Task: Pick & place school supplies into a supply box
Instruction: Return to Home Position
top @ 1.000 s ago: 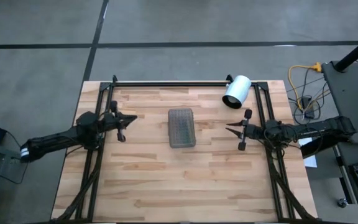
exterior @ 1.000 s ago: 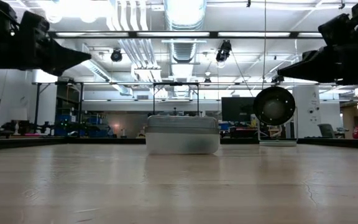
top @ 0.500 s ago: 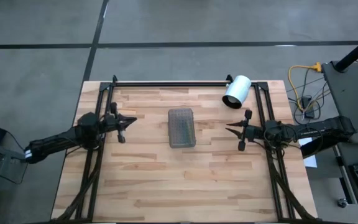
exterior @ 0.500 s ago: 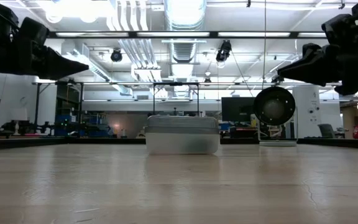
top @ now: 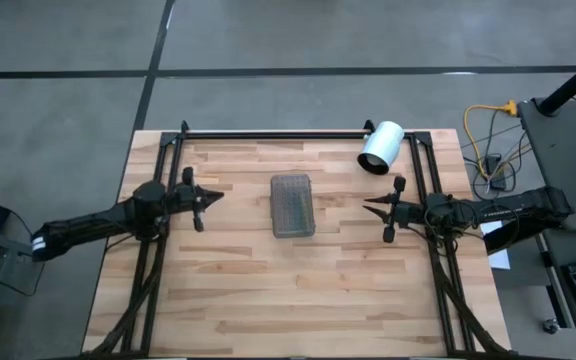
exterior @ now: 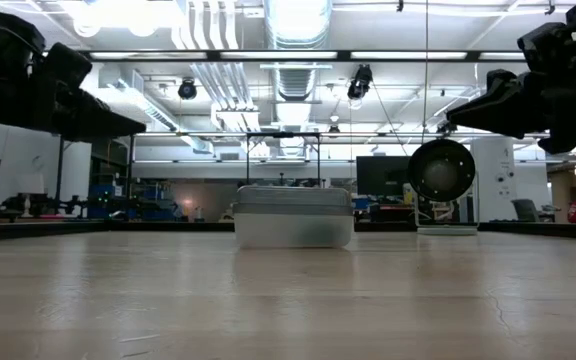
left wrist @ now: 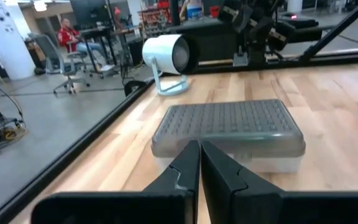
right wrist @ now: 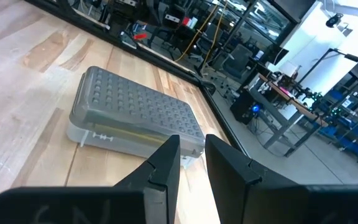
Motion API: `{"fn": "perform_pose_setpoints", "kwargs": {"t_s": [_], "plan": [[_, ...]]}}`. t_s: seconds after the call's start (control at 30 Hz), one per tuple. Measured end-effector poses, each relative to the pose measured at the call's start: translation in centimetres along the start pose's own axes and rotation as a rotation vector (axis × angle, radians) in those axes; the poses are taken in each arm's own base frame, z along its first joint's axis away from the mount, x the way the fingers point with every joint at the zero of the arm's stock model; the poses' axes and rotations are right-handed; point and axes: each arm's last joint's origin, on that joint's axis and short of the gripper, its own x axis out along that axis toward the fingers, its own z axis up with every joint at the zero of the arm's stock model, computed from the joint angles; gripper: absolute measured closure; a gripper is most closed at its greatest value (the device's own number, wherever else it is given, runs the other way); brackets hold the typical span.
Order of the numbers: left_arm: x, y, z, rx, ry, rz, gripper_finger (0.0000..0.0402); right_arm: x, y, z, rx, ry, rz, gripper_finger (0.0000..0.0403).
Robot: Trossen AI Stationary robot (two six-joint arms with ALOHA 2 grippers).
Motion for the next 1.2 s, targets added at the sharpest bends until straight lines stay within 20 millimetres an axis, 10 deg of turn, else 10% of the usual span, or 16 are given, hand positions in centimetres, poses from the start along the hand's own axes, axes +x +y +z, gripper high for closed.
{"fn": "perform_pose_setpoints", "kwargs": {"t_s": [1.2], "plan": [[1.2,-0.3,-1.9,-0.011,0.223,-0.040,0.0402,0.0,0.0,0.0,0.000,-0.001,0.000,0.0335]]}}
